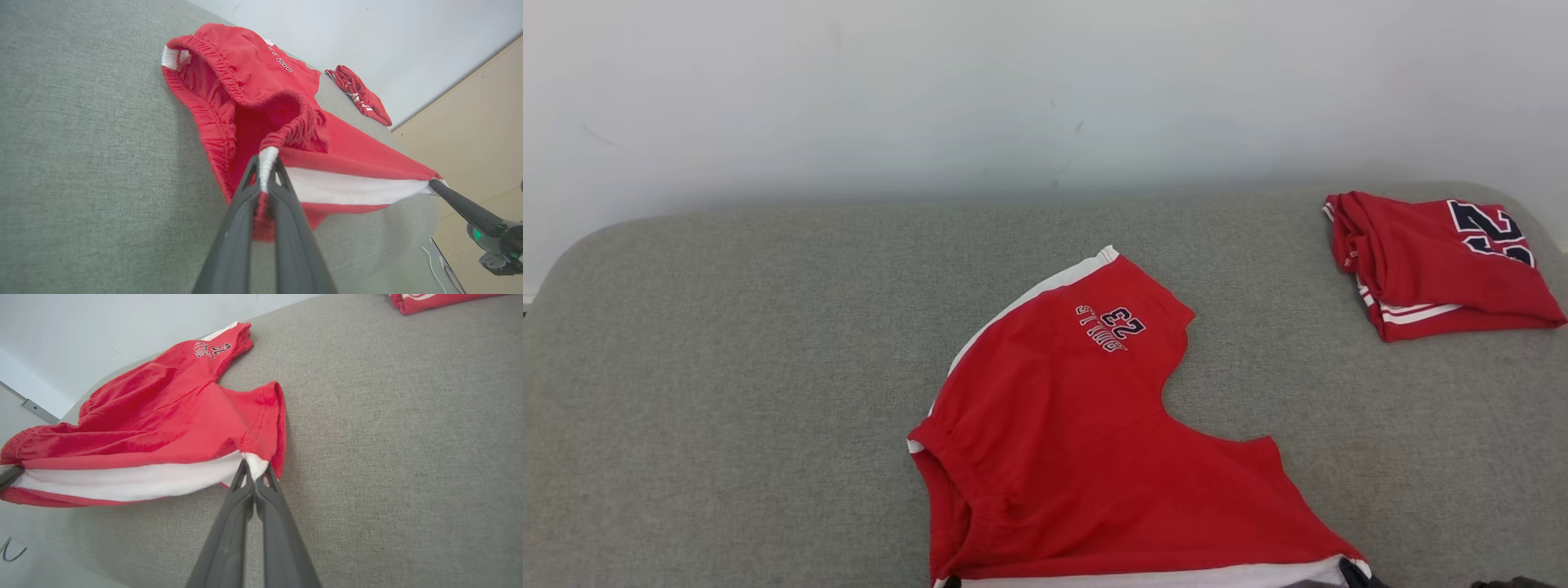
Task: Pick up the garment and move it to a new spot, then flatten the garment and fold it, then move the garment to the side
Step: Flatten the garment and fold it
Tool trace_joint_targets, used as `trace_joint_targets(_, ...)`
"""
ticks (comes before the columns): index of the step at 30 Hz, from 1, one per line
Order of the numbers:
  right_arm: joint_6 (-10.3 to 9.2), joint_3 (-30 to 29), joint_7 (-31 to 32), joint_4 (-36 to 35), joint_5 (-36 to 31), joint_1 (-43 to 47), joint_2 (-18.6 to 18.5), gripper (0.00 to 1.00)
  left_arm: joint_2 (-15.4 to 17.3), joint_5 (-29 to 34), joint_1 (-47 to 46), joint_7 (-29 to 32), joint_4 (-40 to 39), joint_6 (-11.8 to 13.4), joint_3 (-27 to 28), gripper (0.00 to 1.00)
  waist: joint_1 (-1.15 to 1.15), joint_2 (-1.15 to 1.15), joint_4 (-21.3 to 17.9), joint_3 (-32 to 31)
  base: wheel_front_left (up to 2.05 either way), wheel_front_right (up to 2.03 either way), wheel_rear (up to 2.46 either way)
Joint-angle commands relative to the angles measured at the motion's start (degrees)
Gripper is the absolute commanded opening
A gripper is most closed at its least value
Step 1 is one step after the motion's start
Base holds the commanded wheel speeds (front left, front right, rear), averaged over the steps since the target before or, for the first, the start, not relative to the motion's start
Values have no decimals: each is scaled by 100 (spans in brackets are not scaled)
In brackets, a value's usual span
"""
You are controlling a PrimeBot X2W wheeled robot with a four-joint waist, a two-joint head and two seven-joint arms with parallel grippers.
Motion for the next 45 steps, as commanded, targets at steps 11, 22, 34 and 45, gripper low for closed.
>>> trace_joint_targets(11,-16,-890,539,-372,-269,-715,-65,0,-313,189,-407,-15,-65,-214,-210,0,0,1,305,136,0,0,0)
trace_joint_targets(22,-16,-523,1188,418,-317,-2792,-430,0,-882,-91,-1199,-15,-150,-340,-255,0,0,1,1043,661,0,0,0)
trace_joint_targets(34,-17,339,759,1081,-87,-3587,-477,0,-1038,-199,-1461,-15,-124,-333,-108,0,0,1,1205,665,0,0,0)
trace_joint_targets(45,-16,779,532,1227,394,-4413,-483,0,-578,-520,-2627,381,23,-334,131,0,0,1,718,701,0,0,0)
